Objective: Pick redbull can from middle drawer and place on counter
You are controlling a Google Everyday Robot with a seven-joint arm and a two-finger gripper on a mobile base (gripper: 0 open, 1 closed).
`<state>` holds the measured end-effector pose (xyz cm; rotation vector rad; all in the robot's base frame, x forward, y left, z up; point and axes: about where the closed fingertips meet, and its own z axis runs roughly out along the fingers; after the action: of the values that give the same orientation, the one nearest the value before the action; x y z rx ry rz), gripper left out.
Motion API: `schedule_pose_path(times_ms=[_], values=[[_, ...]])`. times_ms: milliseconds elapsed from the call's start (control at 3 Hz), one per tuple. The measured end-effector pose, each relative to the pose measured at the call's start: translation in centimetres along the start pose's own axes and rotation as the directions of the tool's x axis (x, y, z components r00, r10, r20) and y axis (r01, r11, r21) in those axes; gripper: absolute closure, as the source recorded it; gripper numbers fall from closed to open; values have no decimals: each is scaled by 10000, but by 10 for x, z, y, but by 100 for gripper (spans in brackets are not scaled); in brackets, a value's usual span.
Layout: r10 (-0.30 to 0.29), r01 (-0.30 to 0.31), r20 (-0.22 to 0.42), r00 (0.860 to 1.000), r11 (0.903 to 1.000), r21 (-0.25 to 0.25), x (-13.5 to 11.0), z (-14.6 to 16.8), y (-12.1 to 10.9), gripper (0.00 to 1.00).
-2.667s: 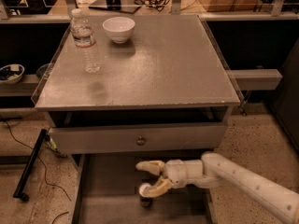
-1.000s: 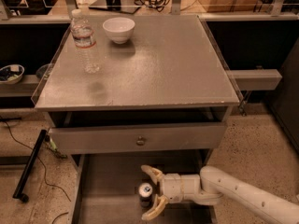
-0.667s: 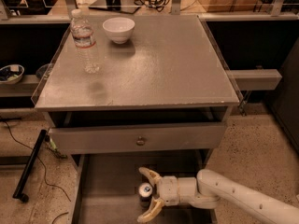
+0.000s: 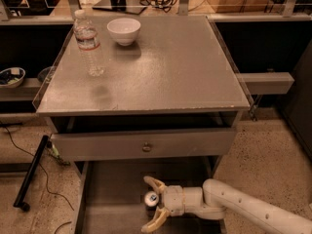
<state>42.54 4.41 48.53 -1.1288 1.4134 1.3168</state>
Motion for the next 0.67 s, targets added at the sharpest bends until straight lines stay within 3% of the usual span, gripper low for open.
schedule_pose_path(times_ms=[667], values=[[0, 0, 0, 10000, 10000, -1, 0, 0, 0, 42]])
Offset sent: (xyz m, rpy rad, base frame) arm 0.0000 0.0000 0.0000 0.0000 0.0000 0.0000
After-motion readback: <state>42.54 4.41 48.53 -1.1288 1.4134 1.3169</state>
